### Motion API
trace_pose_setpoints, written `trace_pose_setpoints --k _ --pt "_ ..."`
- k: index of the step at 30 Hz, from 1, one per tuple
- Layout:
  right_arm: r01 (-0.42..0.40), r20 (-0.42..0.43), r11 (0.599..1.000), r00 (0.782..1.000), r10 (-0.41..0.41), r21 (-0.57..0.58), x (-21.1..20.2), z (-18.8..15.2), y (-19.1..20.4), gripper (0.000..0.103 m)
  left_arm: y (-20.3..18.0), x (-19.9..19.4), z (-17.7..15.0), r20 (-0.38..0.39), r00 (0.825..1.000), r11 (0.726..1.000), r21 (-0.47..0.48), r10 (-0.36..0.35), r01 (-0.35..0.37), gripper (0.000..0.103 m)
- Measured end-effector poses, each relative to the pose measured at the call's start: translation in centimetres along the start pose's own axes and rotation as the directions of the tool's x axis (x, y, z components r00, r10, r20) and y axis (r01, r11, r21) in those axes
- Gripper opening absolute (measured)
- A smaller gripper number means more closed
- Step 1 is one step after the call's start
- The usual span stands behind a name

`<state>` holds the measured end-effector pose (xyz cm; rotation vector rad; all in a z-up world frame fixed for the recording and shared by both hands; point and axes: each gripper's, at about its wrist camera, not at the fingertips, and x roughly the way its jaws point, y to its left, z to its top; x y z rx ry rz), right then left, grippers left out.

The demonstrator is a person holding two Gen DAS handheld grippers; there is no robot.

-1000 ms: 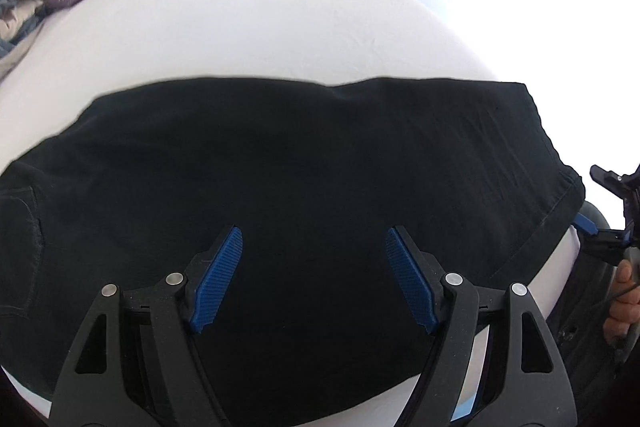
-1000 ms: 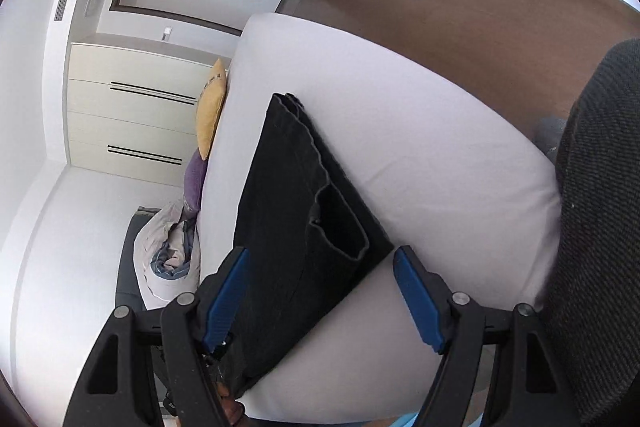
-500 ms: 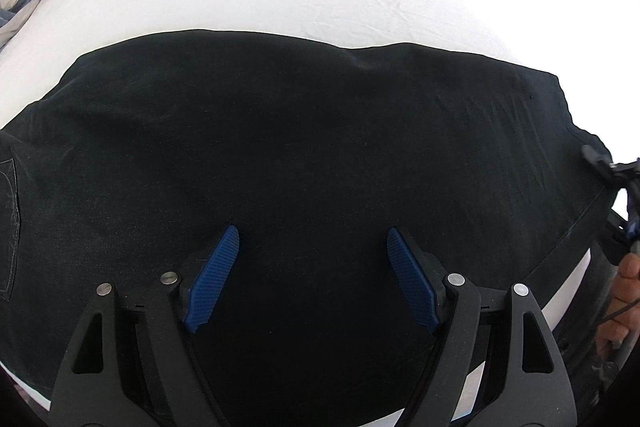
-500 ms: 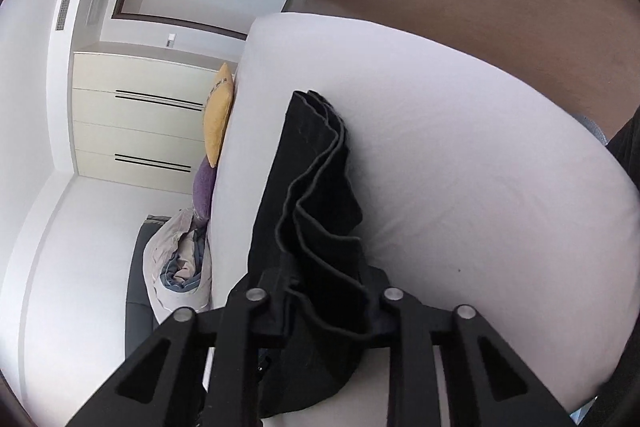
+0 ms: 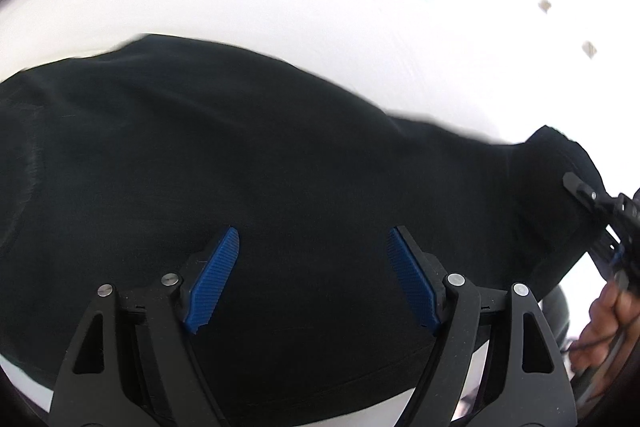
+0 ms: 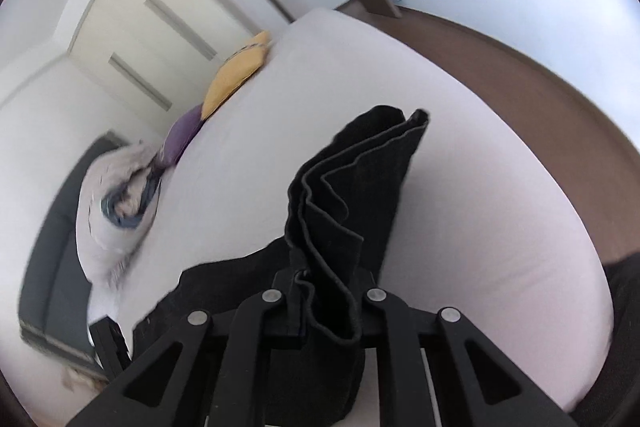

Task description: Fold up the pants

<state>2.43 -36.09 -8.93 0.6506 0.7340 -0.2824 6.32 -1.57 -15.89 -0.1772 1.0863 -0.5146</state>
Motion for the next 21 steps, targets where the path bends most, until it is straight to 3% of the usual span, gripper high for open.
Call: trace_pose_setpoints --k 2,5,8,10,13,15,18,21 --pt "-0.021 -0.055 0.974 0.998 0.009 -0.225 1.9 -1.5 6.3 0.013 2.5 -1.3 0.6 0.033 0.999 0.996 -0.080 -0.028 0.030 0.076" --pt "-0.096 -0.198 0.864 0.980 -0.005 -0.494 6.4 -6.7 14.1 0.012 6.7 -2.7 1.3 0.075 0.993 0.968 -0.228 -0.088 0.103 0.076" --pt "-0.115 -0.295 0.845 0.954 -0.052 -0.521 10.3 -10.7 15.9 0.012 9.4 -3.1 1.6 0.088 0.985 0.934 -0.315 -0.148 0.168 0.082" --pt "-0.103 -0.282 0.831 0.957 -0.067 -0.547 10.6 -11.8 16.3 0.012 9.8 -2.5 1.7 0.074 0.981 0.919 -0.342 -0.182 0.196 0.091" --pt "-0.096 -0.251 0.807 0.966 -0.067 -0.582 10.0 -12.2 16.6 0.012 8.9 -0.6 2.1 0.034 0.971 0.904 -0.358 -0.238 0.234 0.092" --pt "-0.082 -0.233 0.799 0.970 -0.074 -0.595 9.8 -12.5 16.9 0.012 7.2 0.9 2.9 -0.007 0.964 0.904 -0.347 -0.267 0.248 0.092" --pt "-0.057 -0.184 0.750 0.979 -0.087 -0.659 9.3 -13.0 17.7 0.012 4.7 2.4 4.1 -0.039 0.948 0.905 -0.315 -0.315 0.288 0.092" --pt "-0.045 -0.150 0.698 0.984 -0.091 -0.715 8.5 -14.1 18.2 0.012 2.9 3.9 5.8 -0.064 0.955 0.923 -0.283 -0.291 0.262 0.092"
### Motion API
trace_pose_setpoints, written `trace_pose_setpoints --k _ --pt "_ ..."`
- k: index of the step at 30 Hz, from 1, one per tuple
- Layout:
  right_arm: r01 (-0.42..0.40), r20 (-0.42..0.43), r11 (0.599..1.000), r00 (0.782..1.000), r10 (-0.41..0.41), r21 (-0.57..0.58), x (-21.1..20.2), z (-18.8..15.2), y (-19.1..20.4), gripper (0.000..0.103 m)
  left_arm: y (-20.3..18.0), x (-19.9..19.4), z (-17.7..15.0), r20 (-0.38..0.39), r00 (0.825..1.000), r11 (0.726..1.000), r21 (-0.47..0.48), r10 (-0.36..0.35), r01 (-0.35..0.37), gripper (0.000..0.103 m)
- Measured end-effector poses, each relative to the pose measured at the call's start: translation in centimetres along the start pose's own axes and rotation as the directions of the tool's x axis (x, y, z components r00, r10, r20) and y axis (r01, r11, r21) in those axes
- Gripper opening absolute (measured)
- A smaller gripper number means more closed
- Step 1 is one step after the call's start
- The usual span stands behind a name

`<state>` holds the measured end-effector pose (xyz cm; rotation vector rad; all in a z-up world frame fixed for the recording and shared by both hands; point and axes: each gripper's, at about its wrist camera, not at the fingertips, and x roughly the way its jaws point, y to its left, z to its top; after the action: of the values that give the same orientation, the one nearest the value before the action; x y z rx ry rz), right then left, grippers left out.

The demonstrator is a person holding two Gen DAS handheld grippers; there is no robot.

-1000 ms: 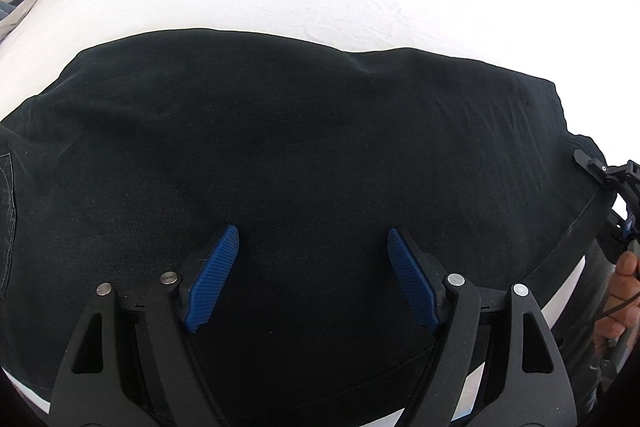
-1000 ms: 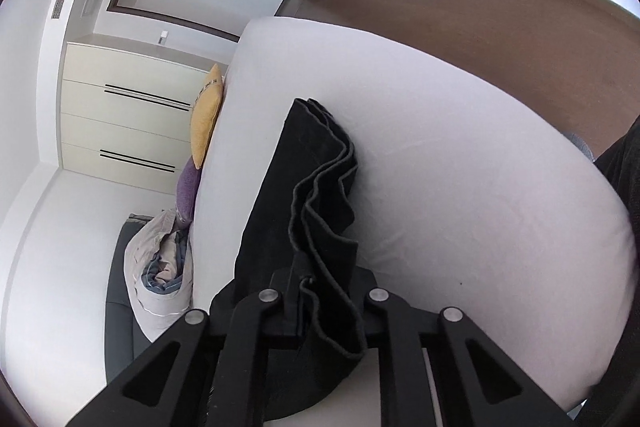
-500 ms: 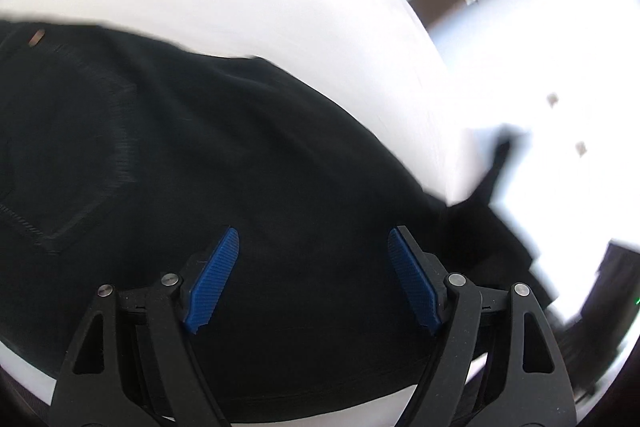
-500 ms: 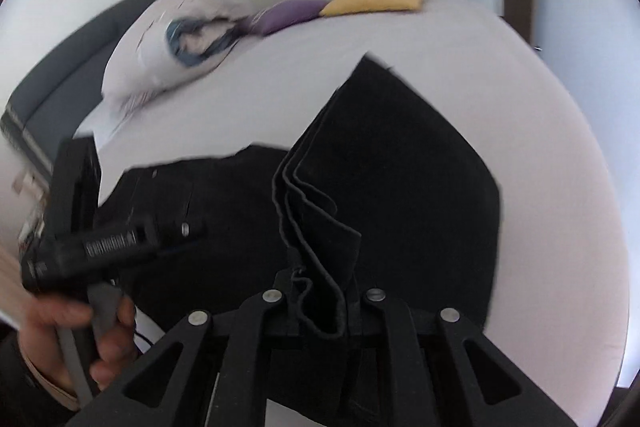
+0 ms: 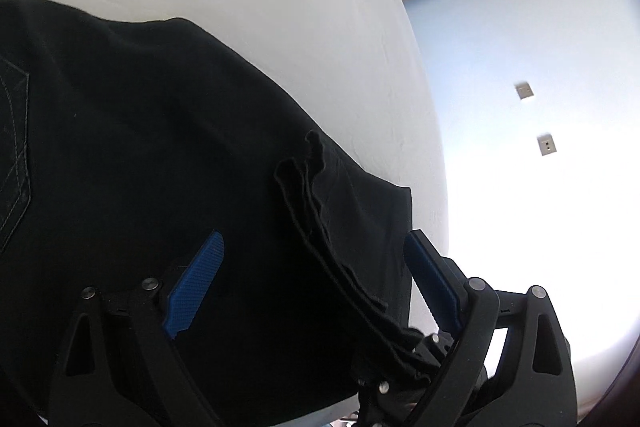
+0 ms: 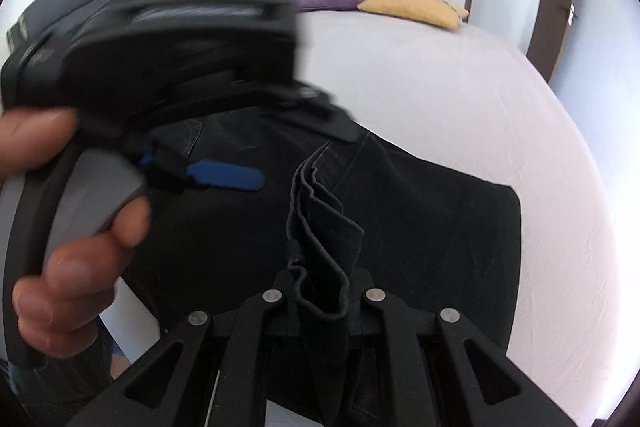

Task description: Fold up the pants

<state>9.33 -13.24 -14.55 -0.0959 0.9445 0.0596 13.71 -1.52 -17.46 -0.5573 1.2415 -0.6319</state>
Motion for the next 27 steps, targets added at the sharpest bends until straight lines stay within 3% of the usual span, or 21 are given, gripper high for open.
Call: trace_pose_setpoints --k 2,3,4,6,12,21,27 --pt "-0.001 -0.004 1.000 1.000 0.001 -0.016 -0.1 -0.3 0.6 0.012 -0.4 1.1 0.8 -0.007 1.000 1.000 -0.001 0.027 -0.027 0.090" --pt "-0.002 -0.004 1.000 1.000 0.002 -0.016 -0.2 -0.4 0.7 0.012 -0.6 1.8 1.8 -0.010 0.999 0.999 0.002 0.040 -0.040 0.081" --pt "0.000 -0.005 1.000 1.000 0.000 -0.016 -0.2 -0.4 0.8 0.012 -1.1 2.8 2.0 -0.026 0.998 0.998 0.020 0.055 -0.055 0.053" --pt "0.000 -0.002 1.000 1.000 0.000 -0.015 -0.5 -0.2 1.0 0.012 -1.3 4.2 2.4 -0.075 0.993 0.995 0.049 0.089 -0.085 0.025" --pt "-0.006 0.012 0.999 1.000 0.006 -0.051 -0.8 1.2 2.9 0.012 -1.7 4.5 2.7 -0.059 0.996 0.995 0.077 0.067 -0.062 0.011" --pt "-0.047 0.034 0.987 0.998 0.052 -0.151 -0.2 3.7 8.3 0.012 -1.2 0.2 5.7 -0.022 0.992 0.977 0.180 0.122 -0.116 0.011" --pt "-0.104 -0.014 0.980 0.995 0.103 -0.169 2.7 5.4 12.3 0.013 2.4 -0.2 7.7 -0.024 0.979 0.964 0.181 0.200 -0.193 0.011"
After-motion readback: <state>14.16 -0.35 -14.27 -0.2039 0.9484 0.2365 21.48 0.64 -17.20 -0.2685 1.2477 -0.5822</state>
